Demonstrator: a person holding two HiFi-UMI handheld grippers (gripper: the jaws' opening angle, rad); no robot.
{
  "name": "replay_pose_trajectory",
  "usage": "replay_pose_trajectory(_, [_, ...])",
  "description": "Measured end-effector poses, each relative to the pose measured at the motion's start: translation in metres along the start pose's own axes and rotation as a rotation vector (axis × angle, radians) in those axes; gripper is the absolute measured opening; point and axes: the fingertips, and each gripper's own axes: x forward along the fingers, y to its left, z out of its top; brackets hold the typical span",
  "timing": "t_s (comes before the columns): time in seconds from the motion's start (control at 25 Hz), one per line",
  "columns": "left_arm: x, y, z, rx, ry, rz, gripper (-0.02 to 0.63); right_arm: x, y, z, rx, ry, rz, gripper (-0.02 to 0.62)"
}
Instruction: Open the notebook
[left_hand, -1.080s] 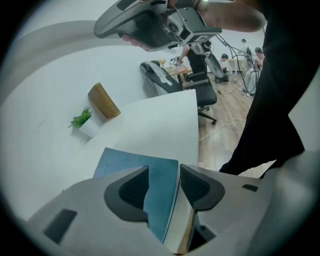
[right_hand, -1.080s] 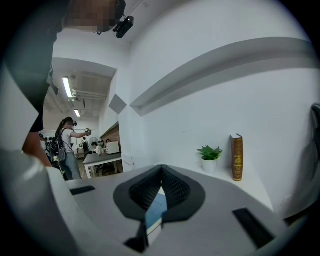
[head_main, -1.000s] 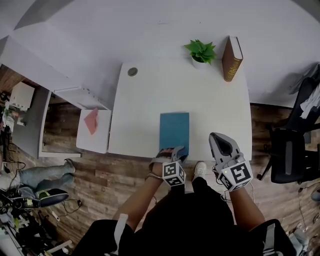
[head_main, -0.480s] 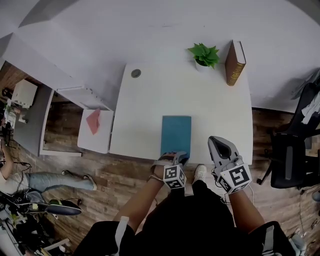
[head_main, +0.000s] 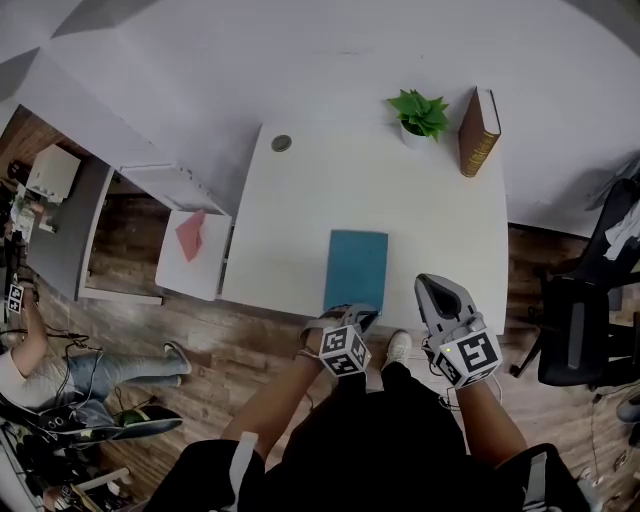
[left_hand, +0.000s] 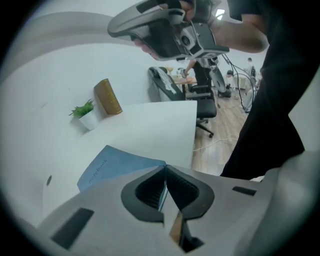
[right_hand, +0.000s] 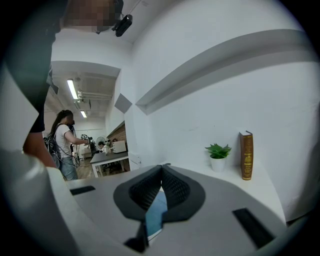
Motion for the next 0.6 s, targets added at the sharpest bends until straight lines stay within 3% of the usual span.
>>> replay_pose_trajectory(0.6, [-0.066,0.031,0.013,-0.399,-0.331,0.110,0.011,0.018,0.022,-0.008,-0.016,0.038,0.062,0.002])
